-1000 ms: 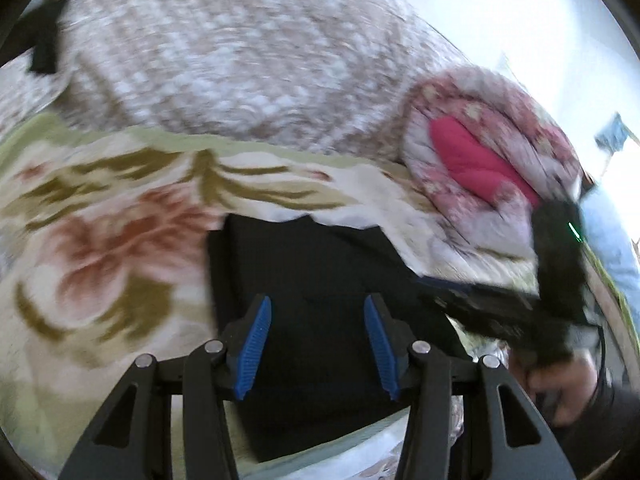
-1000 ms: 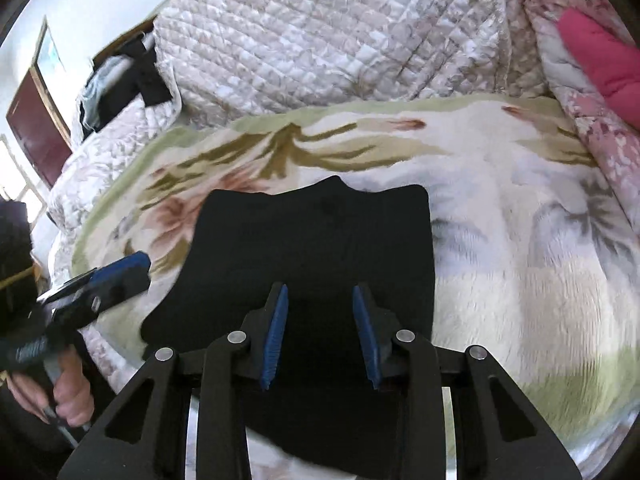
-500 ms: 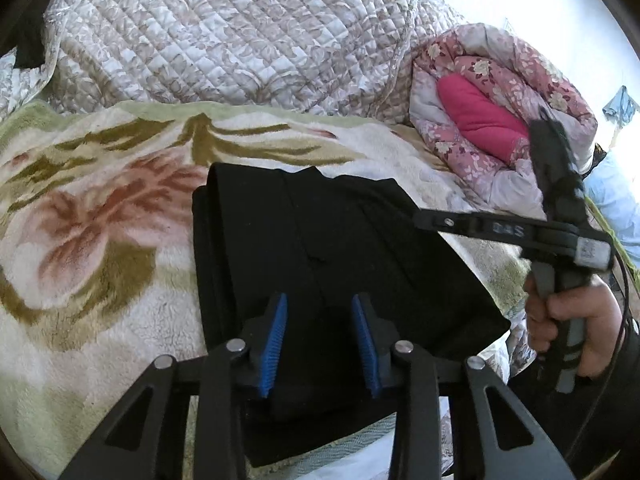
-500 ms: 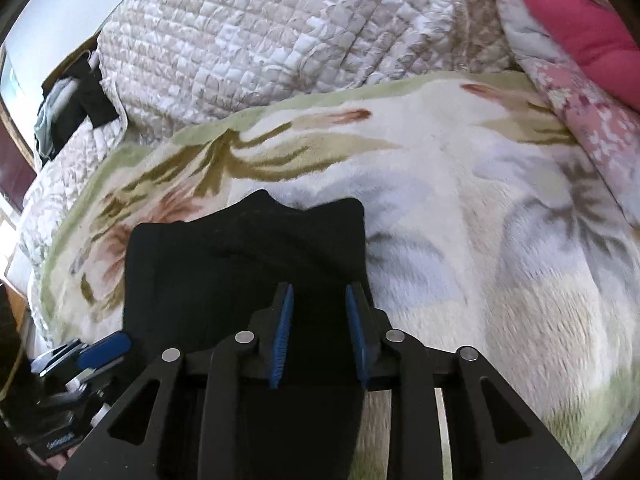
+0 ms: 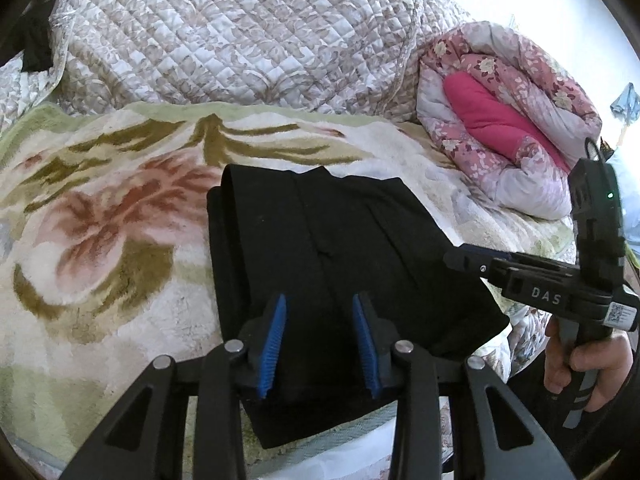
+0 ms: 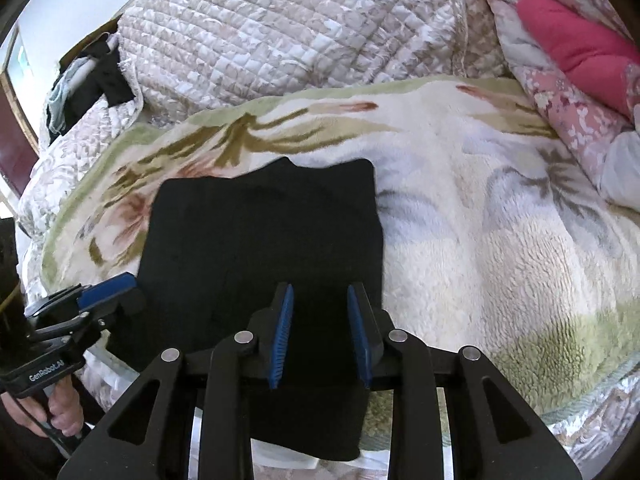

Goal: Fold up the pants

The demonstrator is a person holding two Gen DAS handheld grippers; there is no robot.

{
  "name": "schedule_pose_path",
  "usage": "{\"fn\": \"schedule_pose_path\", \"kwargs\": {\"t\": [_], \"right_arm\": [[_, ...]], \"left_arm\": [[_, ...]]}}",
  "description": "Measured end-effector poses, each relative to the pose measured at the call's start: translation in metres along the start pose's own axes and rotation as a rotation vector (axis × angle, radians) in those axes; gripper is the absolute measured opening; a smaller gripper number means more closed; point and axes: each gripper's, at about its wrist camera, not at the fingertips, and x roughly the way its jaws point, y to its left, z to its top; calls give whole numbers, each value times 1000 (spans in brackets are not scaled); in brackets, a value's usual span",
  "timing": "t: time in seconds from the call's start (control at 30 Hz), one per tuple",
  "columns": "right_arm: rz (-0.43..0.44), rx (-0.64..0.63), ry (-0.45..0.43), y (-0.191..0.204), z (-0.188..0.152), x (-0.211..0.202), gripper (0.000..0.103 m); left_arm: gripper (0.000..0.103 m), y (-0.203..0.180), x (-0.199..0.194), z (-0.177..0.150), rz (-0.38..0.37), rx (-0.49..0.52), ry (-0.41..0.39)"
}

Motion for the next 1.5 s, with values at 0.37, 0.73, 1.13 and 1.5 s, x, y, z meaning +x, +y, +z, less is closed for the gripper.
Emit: {"fn": "schedule_pose_path", "kwargs": {"t": [0.37,0.73,1.13,1.5], "right_arm": [[-8,-29,-18,6,0,4,43],[-6,-31,-29,7,3,8,50],[-1,41,-72,-3,10,6,50],[-27,64,-6,-12,9,20,20]], "left_arm": [[38,13,12,18,55,29,27],[44,38,13,12,34,-57,28],[44,44,9,17,-28,-106,-12],[44,40,9,23,-47,-93,-23]]}}
